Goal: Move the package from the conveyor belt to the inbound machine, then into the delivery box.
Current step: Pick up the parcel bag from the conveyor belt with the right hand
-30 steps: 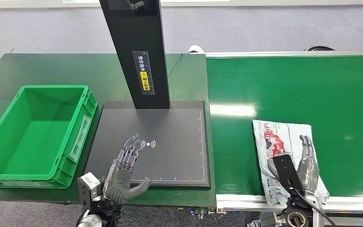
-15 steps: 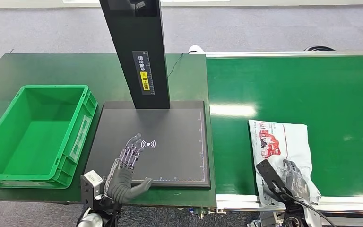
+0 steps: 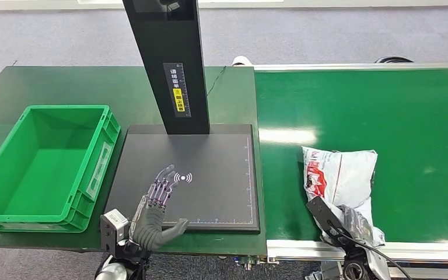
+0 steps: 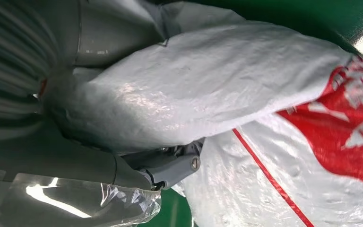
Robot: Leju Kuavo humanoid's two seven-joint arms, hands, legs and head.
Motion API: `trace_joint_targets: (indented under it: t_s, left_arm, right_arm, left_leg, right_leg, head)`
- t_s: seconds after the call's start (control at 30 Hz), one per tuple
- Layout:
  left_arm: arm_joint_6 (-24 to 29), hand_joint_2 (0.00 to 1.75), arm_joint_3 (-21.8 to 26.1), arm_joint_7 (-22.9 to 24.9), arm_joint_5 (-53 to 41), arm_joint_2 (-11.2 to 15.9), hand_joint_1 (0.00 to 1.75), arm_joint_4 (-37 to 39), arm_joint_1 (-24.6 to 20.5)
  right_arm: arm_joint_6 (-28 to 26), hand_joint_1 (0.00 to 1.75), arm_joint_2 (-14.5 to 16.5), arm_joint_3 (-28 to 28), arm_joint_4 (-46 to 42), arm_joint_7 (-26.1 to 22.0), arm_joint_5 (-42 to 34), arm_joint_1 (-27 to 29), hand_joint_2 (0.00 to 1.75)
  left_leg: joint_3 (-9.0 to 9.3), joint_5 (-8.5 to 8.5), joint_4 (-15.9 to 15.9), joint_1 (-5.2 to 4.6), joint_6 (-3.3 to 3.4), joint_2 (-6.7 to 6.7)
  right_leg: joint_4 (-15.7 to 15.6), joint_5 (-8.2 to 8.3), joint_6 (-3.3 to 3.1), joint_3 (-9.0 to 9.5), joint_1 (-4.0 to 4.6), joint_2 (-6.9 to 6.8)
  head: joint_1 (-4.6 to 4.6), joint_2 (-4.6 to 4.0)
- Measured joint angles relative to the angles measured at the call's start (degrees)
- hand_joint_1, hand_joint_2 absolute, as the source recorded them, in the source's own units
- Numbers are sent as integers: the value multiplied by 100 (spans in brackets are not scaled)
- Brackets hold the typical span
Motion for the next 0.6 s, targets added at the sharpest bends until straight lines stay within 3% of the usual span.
trace_joint_targets:
  t_s: [0.37,0.6]
  left_arm:
    - [-8,175,38,1,0,-62,0,-35,37]
    - [-8,175,108,-10,3,-62,0,-140,146]
  right_arm:
    - [-394,175,28,63,45,-464,-489,-101,175]
    - [-1097,175,122,16,-272,-1151,-1236,-94,175]
  left_leg:
    - [-3,0,0,0,0,-1]
    - [-5,0,0,0,0,0]
  right_leg:
    - [0,0,0,-1,0,0]
    - [0,0,0,-4,0,0]
  head:
    - [0,0]
    - [0,0]
